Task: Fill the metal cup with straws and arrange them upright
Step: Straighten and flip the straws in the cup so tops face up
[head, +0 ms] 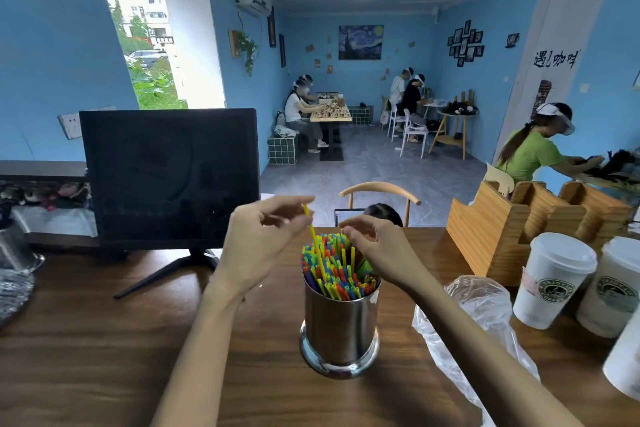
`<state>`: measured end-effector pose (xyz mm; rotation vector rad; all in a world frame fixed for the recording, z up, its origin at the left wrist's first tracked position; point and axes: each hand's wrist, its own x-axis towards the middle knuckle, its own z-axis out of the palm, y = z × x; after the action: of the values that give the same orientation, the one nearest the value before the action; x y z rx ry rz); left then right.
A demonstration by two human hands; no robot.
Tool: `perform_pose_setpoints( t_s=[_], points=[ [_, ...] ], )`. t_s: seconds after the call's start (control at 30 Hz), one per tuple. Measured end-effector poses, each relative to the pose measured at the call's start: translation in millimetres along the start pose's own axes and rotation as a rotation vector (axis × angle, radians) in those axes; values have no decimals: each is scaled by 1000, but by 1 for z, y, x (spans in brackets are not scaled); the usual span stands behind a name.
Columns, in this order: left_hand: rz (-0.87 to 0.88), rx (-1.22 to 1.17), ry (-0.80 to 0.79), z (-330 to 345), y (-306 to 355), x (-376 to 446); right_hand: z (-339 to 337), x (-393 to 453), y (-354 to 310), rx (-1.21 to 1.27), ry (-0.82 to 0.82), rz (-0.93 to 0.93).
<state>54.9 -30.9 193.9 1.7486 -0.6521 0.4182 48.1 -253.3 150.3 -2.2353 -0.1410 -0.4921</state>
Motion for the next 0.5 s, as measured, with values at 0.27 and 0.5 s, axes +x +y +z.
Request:
perform_pose_setpoints(
  t_s=[0.27, 0.5],
  points=[
    [80, -513, 556, -9, 26, 11, -7, 0, -13, 599, -280, 52],
    [-127, -360, 221, -12, 2, -2, -33, 10, -23, 1343, 40, 281]
  ],
)
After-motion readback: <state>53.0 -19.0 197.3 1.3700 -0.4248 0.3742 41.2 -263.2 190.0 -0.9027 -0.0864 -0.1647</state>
